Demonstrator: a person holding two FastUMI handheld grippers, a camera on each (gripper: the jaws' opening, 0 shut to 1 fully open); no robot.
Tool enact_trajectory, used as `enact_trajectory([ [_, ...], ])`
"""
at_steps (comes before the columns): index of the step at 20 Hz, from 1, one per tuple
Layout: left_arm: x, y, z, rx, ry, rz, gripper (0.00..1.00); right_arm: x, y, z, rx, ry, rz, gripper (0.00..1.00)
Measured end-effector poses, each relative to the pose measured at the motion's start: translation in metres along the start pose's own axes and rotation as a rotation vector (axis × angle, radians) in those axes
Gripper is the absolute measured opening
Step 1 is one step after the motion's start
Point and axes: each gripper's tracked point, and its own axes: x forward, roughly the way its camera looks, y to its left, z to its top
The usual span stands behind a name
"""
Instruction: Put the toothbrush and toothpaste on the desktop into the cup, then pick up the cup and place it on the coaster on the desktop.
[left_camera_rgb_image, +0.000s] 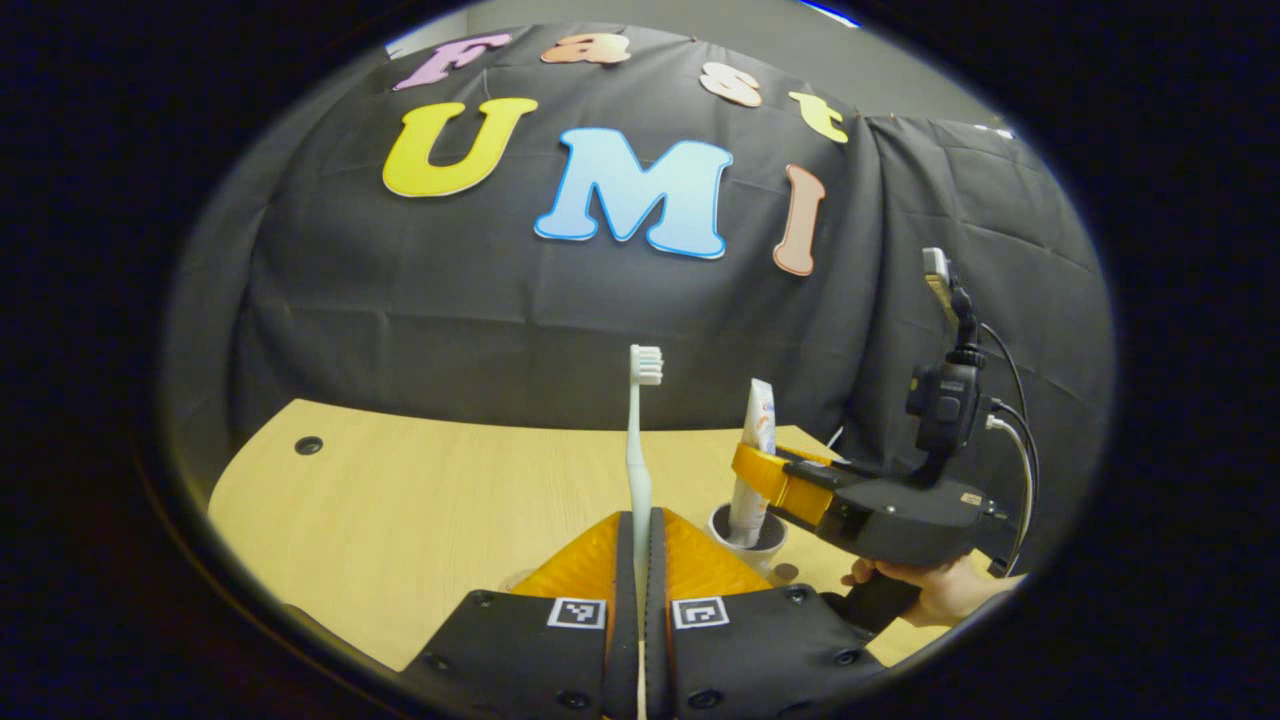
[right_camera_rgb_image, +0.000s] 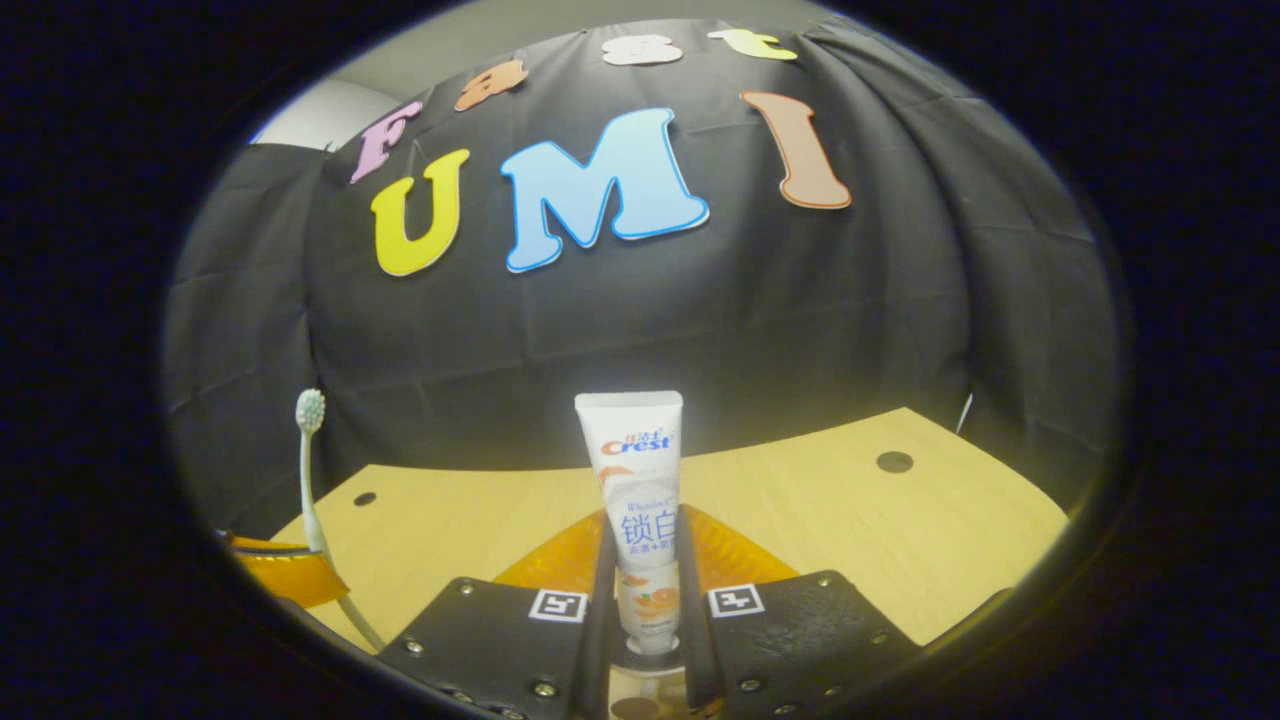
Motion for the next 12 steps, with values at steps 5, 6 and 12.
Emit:
enact_trajectory([
  [5,0.014,-0.008,-0.003,-0.015,0.002,-0.018,0.10,-0.005,0.000,-0.023,-0.045,0.088,0.018,0.24],
  [6,0.019,-0.010,-0.003,-0.022,0.001,-0.022,0.10,-0.007,-0.001,-0.026,-0.057,0.106,0.020,0.34],
  [12,0.040,-0.016,0.002,-0.103,-0.042,-0.049,0.10,-0.020,0.003,-0.026,-0.069,0.131,0.050,0.58],
])
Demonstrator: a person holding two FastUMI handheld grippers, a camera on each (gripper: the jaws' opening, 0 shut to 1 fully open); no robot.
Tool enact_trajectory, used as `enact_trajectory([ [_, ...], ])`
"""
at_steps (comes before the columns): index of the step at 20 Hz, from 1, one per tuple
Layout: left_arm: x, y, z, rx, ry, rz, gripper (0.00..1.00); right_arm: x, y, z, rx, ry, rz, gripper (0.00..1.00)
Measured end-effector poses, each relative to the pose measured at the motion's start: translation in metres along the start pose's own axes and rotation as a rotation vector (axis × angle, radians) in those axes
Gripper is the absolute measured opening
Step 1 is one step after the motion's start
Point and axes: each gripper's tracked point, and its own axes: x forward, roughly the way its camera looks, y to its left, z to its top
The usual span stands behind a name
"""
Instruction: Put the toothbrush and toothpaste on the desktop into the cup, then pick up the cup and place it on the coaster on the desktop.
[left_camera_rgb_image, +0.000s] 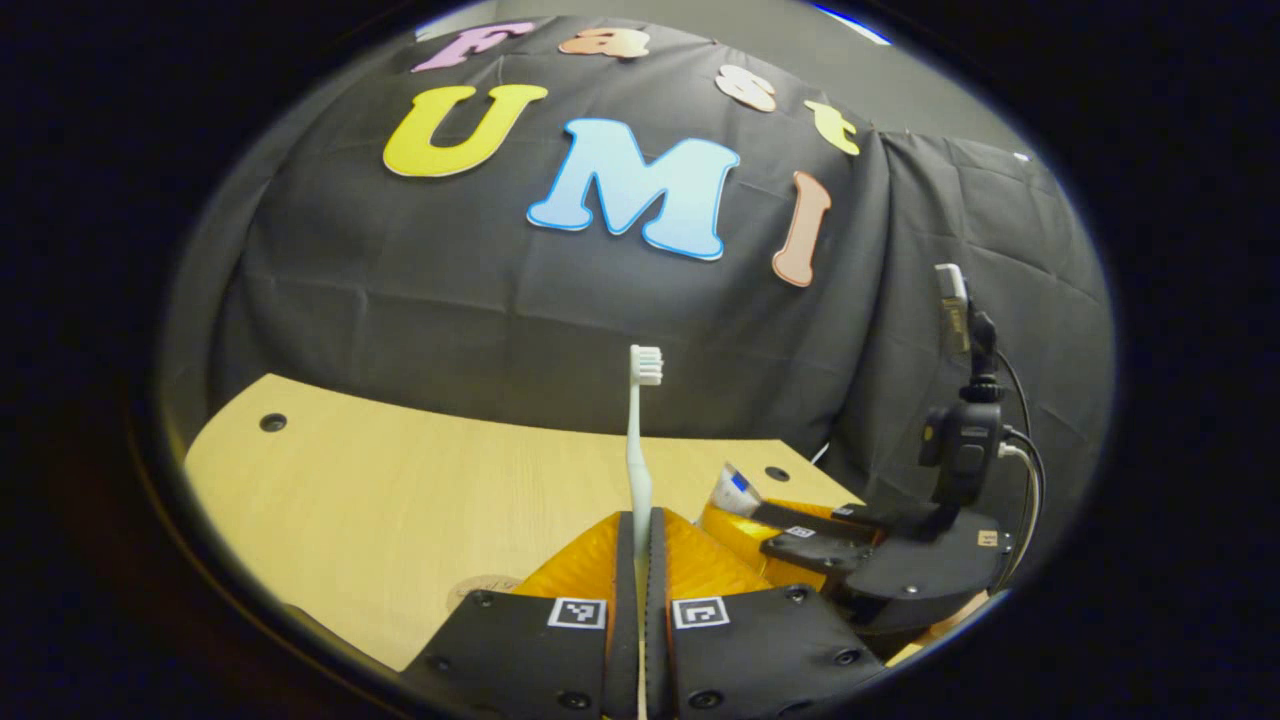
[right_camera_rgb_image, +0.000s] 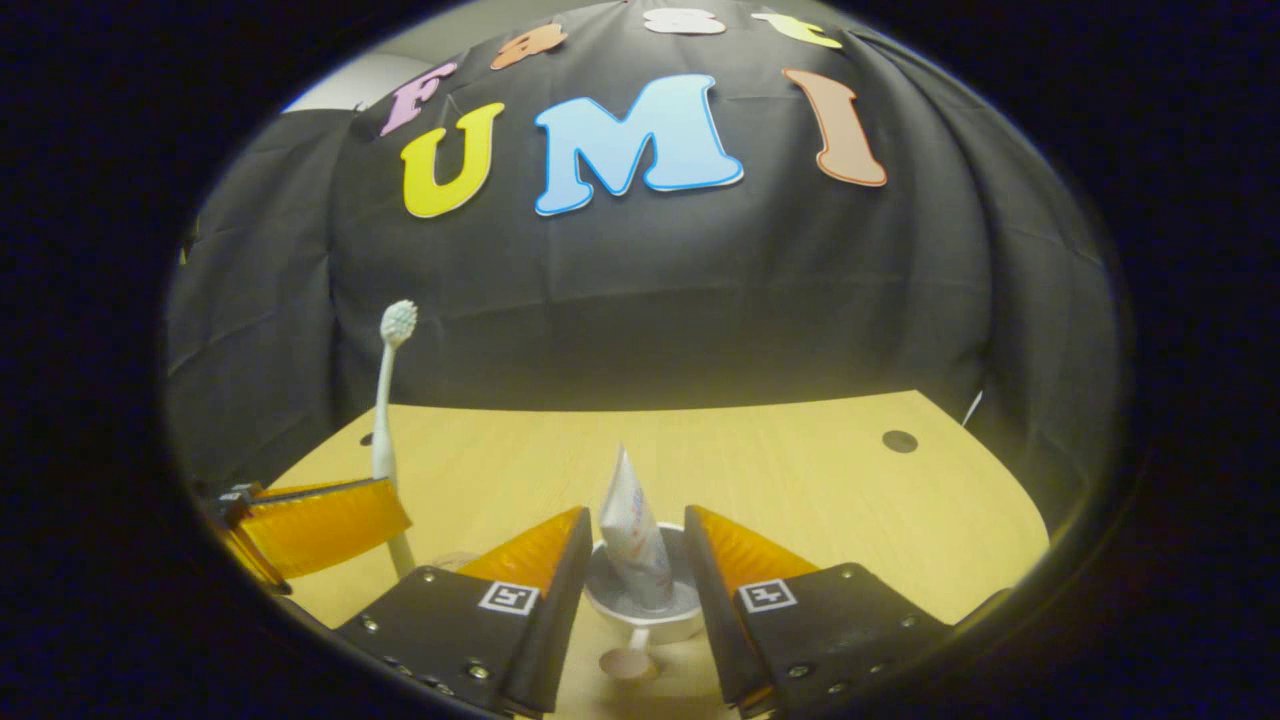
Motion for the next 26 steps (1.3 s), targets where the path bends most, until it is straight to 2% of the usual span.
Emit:
enact_trajectory([
  [1,0.003,-0.004,0.004,-0.019,-0.015,-0.014,0.10,-0.004,-0.002,0.005,0.005,-0.004,-0.001,0.59],
  [2,0.006,-0.005,0.007,-0.029,-0.029,-0.017,0.10,-0.009,-0.004,0.008,0.010,-0.007,-0.008,0.67],
  [4,0.013,-0.009,0.012,-0.033,-0.057,-0.033,0.10,-0.023,-0.014,0.021,0.025,-0.028,-0.025,0.73],
  [7,0.023,-0.020,0.027,-0.046,-0.116,-0.073,0.10,-0.049,-0.038,0.037,0.047,-0.086,-0.090,0.75],
  [10,0.036,-0.031,0.030,-0.117,-0.163,-0.107,0.10,-0.067,-0.059,0.033,0.054,-0.085,-0.136,0.73],
  [15,0.054,-0.034,0.020,-0.193,-0.173,-0.096,0.10,-0.079,-0.071,0.020,0.110,-0.058,-0.138,0.73],
  [26,0.080,-0.045,-0.014,-0.132,-0.126,-0.046,0.10,-0.079,-0.066,0.014,0.137,-0.018,-0.074,0.73],
])
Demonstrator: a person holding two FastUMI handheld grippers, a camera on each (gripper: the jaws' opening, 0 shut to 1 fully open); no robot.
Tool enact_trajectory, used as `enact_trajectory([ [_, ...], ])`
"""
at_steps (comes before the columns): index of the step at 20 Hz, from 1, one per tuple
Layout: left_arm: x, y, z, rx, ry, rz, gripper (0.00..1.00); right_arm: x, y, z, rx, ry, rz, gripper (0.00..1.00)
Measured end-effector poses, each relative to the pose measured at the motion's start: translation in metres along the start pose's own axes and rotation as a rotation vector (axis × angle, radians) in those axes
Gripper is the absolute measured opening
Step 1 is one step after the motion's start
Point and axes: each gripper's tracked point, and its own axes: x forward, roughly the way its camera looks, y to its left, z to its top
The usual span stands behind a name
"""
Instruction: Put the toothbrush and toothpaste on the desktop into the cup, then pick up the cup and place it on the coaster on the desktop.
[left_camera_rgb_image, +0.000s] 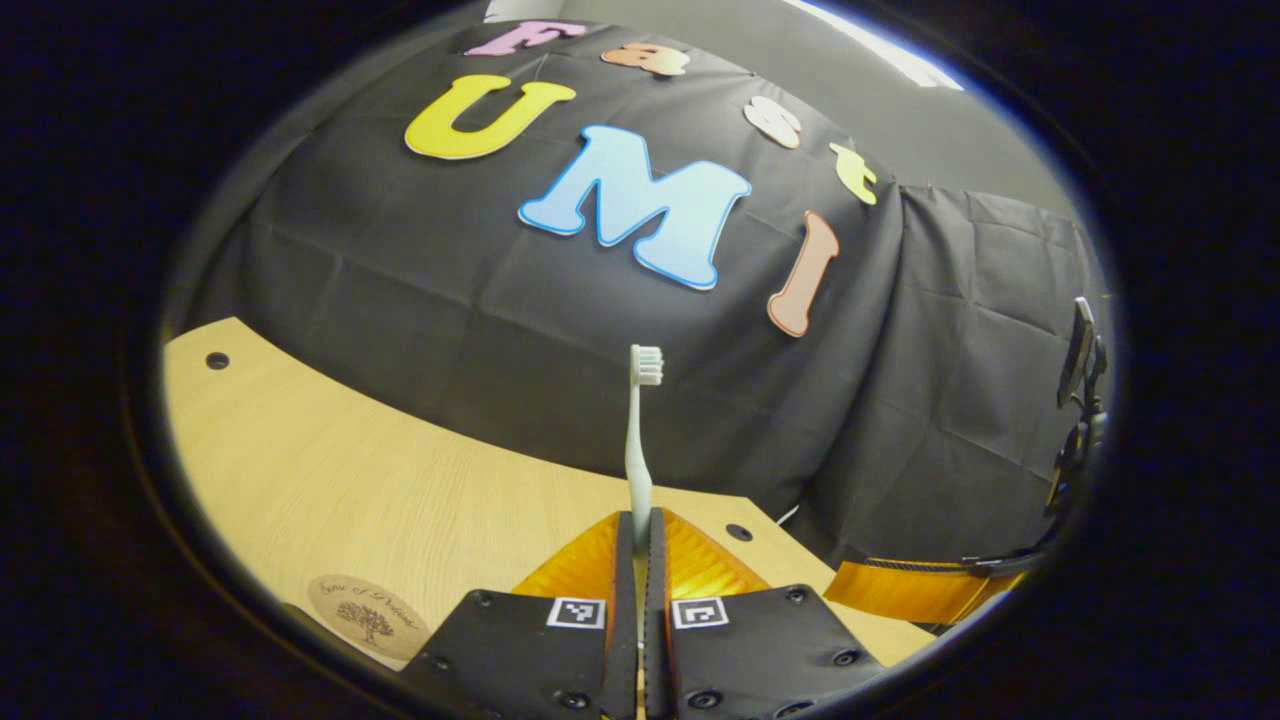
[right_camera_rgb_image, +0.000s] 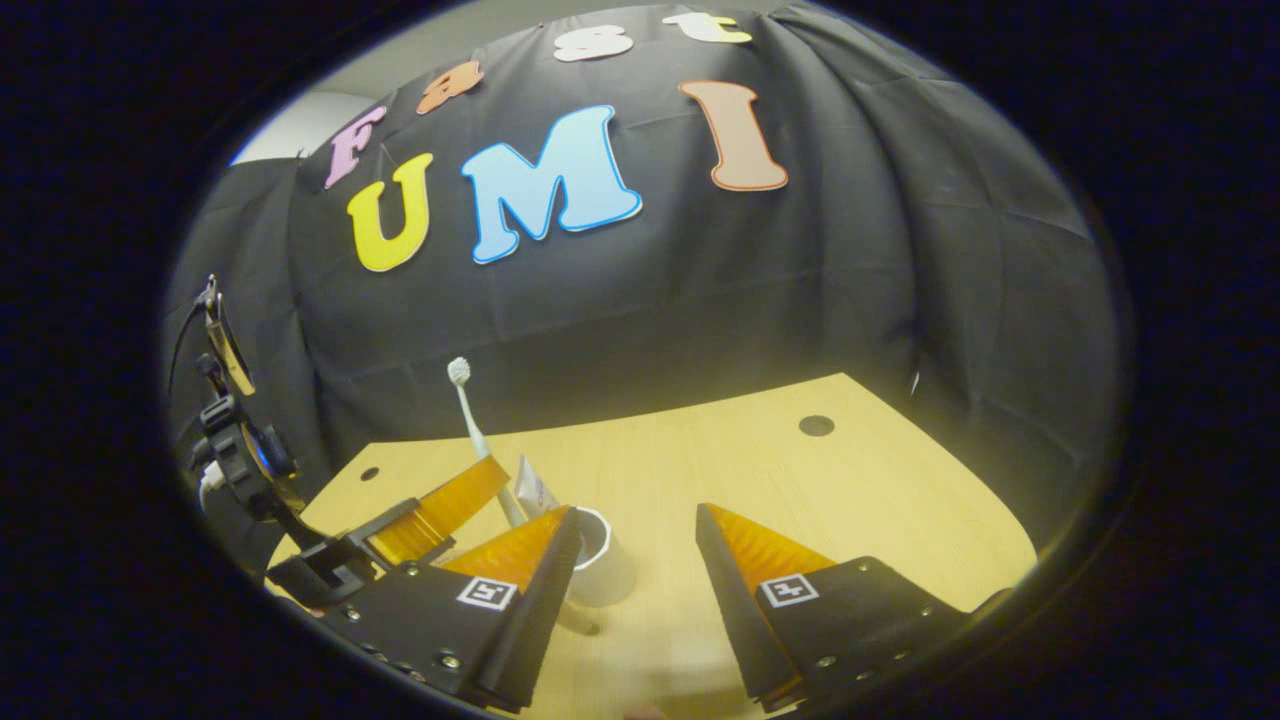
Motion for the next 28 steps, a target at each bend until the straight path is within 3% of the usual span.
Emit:
enact_trajectory([
  [10,0.005,0.000,-0.031,0.024,0.077,0.020,0.13,0.005,-0.005,0.000,0.034,0.023,0.016,0.75],
  [14,-0.006,0.000,-0.030,-0.027,0.095,0.008,0.17,0.005,-0.003,-0.001,0.035,0.038,0.021,0.73],
  [15,-0.009,0.004,-0.031,-0.034,0.103,0.026,0.27,0.005,-0.003,-0.001,0.029,0.043,0.018,0.73],
  [18,-0.022,0.014,-0.034,-0.060,0.133,0.063,0.38,0.002,-0.001,0.002,-0.004,0.056,0.011,0.73],
  [19,-0.027,0.016,-0.033,-0.062,0.141,0.077,0.54,0.001,0.000,0.002,-0.010,0.066,0.007,0.73],
  [23,-0.045,0.019,-0.024,-0.054,0.145,0.107,0.70,-0.001,0.016,-0.004,0.007,0.131,0.037,0.73],
  [24,-0.051,0.021,-0.020,-0.039,0.145,0.121,0.84,-0.001,0.024,-0.004,0.028,0.138,0.062,0.74],
  [25,-0.056,0.023,-0.016,-0.025,0.142,0.132,0.88,-0.002,0.031,-0.005,0.053,0.155,0.082,0.76],
  [26,-0.063,0.026,-0.012,-0.010,0.144,0.145,0.88,0.000,0.034,-0.008,0.067,0.166,0.084,0.93],
  [28,-0.075,0.034,-0.007,0.027,0.153,0.179,0.94,-0.001,0.036,-0.014,0.095,0.215,0.070,0.97],
])
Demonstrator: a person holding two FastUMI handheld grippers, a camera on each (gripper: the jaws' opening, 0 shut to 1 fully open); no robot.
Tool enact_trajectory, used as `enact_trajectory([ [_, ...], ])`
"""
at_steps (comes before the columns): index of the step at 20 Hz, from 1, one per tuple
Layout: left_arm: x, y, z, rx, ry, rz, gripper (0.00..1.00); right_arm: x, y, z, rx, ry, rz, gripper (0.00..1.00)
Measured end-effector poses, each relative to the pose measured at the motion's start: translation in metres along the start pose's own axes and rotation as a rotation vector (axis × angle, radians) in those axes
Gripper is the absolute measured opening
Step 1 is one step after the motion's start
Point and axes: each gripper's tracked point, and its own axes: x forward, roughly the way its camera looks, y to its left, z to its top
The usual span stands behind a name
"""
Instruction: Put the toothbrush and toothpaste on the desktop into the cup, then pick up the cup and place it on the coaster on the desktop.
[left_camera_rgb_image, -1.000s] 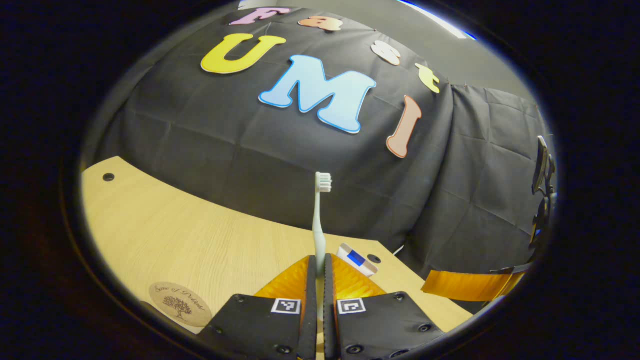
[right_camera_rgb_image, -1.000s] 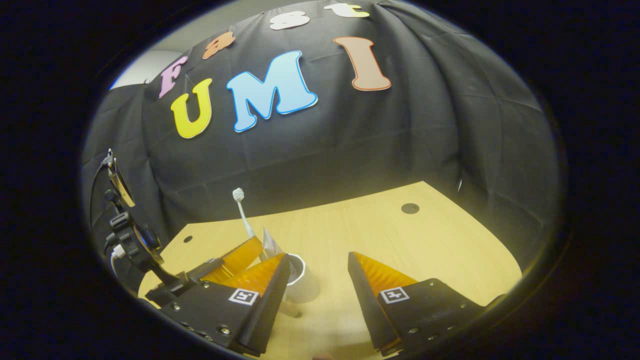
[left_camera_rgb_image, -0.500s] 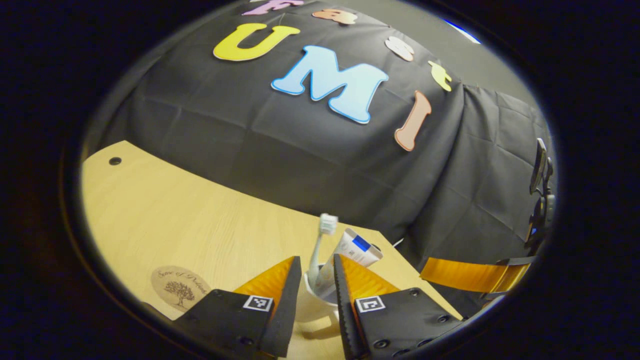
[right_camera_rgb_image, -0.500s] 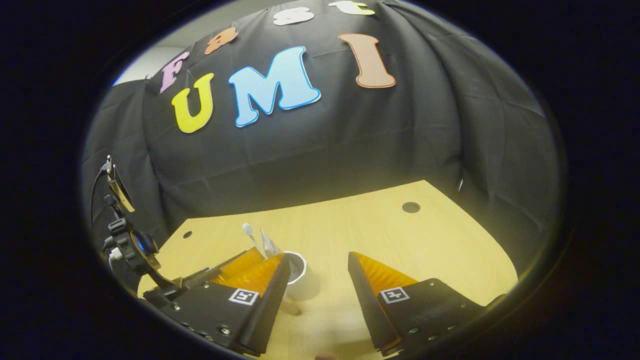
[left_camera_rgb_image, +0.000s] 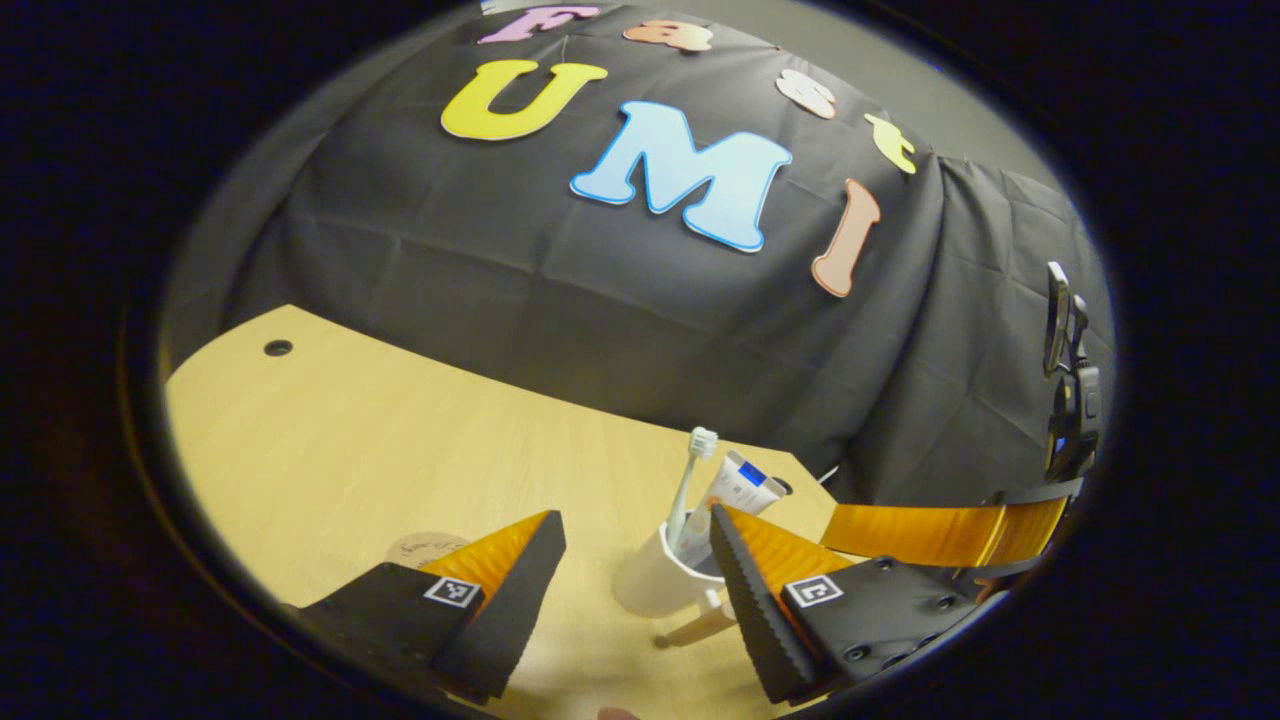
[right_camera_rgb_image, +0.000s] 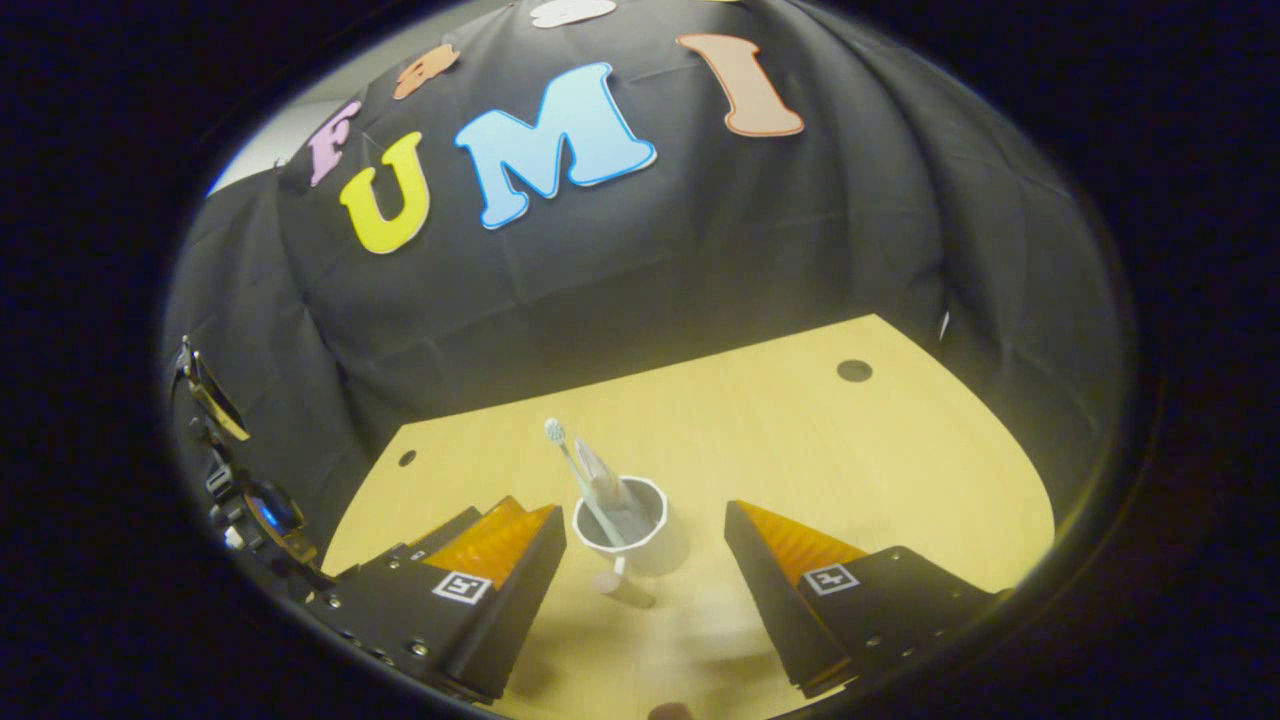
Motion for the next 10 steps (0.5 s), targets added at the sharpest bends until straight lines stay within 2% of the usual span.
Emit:
enact_trajectory([
  [3,-0.017,0.013,0.005,0.046,0.009,0.044,0.95,0.004,0.001,-0.012,0.022,0.070,-0.023,0.97],
  [9,-0.042,0.035,0.011,0.110,0.035,0.097,0.95,0.015,0.009,-0.032,-0.041,0.207,-0.075,0.97],
  [10,-0.046,0.038,0.012,0.121,0.042,0.106,0.92,0.017,0.010,-0.036,-0.051,0.235,-0.084,0.97],
])
